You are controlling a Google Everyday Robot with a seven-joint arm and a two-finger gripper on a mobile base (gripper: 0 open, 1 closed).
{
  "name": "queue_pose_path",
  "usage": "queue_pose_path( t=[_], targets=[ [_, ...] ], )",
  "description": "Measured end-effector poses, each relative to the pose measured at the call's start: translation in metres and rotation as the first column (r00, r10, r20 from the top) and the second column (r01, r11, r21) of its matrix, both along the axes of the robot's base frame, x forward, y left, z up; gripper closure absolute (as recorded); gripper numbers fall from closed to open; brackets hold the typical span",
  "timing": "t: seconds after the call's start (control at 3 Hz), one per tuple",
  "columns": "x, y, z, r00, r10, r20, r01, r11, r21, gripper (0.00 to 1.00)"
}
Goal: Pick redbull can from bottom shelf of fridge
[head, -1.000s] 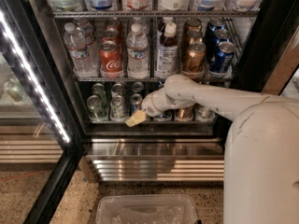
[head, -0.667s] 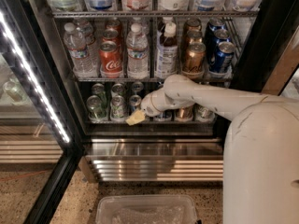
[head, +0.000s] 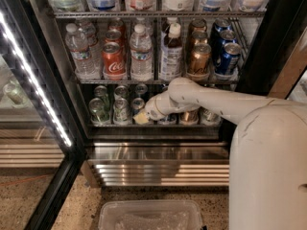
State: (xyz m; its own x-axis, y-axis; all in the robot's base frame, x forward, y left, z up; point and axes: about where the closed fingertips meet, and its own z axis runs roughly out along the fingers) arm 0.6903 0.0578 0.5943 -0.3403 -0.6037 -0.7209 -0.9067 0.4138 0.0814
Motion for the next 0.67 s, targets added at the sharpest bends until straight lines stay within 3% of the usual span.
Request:
queue_pose_path(
  t=[0.33, 0.67],
  targets=[
    [0.0000, 0.0001, 0.0000, 1.0000, 0.000, 0.000, 0.000, 1.000, 0.000, 0.99],
    [0.0000, 0.0001, 0.0001, 1.0000, 0.000, 0.000, 0.000, 1.000, 0.000, 1.00]
  ],
)
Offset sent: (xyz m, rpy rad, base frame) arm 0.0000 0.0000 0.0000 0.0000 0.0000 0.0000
